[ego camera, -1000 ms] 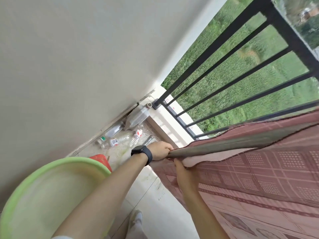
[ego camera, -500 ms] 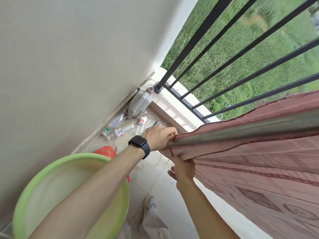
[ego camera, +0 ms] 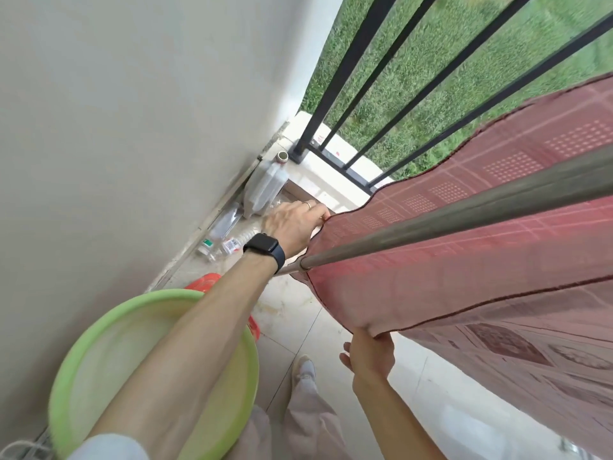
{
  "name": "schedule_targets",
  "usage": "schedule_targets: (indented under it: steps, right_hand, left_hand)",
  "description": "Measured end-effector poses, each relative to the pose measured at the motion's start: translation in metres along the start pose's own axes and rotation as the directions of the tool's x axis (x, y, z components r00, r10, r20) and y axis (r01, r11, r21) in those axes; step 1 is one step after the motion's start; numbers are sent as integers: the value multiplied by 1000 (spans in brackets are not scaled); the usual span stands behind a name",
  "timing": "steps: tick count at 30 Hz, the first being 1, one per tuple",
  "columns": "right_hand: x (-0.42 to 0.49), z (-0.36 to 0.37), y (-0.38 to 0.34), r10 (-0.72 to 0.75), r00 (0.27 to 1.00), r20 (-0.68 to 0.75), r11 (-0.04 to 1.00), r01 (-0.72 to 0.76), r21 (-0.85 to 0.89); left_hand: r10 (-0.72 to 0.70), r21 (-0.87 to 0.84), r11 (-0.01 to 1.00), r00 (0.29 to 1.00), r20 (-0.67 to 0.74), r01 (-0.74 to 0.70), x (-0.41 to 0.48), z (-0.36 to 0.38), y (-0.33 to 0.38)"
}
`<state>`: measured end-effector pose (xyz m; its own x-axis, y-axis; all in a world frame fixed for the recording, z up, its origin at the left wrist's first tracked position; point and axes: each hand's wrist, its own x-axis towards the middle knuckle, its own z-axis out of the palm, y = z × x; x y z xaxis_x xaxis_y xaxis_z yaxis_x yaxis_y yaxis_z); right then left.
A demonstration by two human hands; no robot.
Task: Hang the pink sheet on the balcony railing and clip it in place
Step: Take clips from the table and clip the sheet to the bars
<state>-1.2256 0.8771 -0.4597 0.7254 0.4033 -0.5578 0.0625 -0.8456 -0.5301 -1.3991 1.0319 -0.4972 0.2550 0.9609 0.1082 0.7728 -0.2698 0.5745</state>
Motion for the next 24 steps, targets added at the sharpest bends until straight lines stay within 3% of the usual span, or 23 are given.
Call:
schedule_targets:
  steps: [8, 15, 20, 24]
  right_hand:
    - [-1, 25, -6, -90, 964, 249, 988, 118, -100]
    - [-4, 18, 28, -26, 976, 216, 981, 66, -182]
    - [-17, 16, 31, 28, 964, 264, 998, -11, -66]
    - [-30, 42, -9, -101, 924, 368, 994, 109, -1]
  left_hand:
    - [7, 73, 997, 1000, -14, -6, -6, 3, -9]
    - [-12, 53, 999, 999, 40, 10, -19, -2, -4]
    - [-84, -45, 995, 993, 78, 88, -46, -3, 3]
    - [-220, -161, 959, 971, 93, 232, -57, 3, 13]
